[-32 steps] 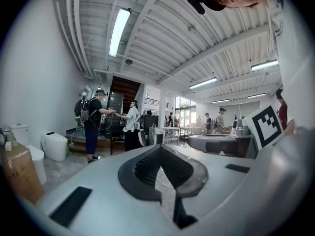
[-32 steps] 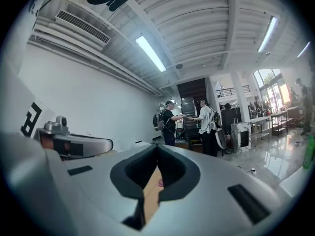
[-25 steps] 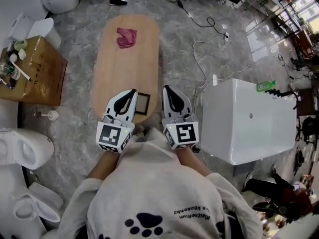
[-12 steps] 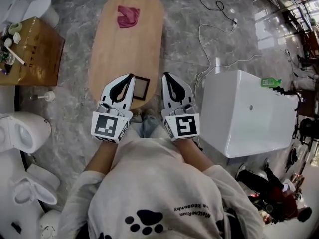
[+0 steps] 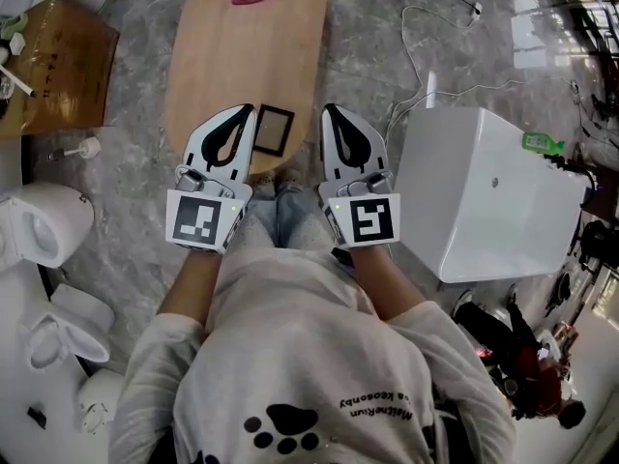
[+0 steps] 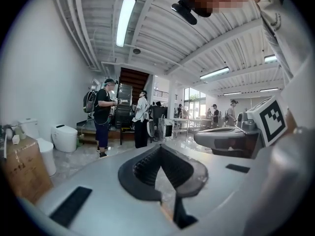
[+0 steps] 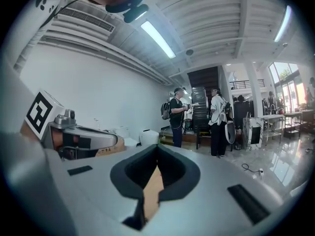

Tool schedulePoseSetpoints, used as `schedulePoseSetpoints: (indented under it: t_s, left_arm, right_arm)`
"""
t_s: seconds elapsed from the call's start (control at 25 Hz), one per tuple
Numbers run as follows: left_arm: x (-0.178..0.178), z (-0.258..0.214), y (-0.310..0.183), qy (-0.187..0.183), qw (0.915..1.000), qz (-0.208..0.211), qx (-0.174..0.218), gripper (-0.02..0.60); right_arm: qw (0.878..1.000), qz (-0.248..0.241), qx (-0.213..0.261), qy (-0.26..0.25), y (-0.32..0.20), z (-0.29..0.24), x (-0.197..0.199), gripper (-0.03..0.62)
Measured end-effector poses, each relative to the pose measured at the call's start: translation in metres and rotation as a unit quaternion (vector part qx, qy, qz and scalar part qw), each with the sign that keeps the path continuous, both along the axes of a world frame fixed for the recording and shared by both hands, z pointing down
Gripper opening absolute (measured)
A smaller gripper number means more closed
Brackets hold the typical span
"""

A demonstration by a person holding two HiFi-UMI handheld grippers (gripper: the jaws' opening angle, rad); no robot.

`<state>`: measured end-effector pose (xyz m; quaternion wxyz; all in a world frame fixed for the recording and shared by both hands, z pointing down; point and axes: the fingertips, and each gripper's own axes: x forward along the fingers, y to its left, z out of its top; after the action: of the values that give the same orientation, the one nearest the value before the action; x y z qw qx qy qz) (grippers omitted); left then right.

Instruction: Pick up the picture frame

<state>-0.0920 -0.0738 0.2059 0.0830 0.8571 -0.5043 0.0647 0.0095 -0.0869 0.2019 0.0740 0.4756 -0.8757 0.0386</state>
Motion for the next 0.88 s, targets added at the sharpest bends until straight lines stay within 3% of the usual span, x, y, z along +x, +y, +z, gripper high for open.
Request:
schedulePoseSetpoints:
  t_s: [0.4, 0.88]
  left_arm:
    - [0.001, 0.045, 0.006, -0.004, 0.9993, 0.004, -0.038, 0.008]
    - [-0.005, 0.091, 0.010, -0.003, 0.9991, -0.004, -0.041, 0.008]
  right_arm:
    - [1.000, -0.002, -0.020, 0.003, 0.001, 0.044, 0.000, 0.008]
    - [0.999, 0.003, -0.040, 0.012, 0.005, 0.094, 0.006, 0.008]
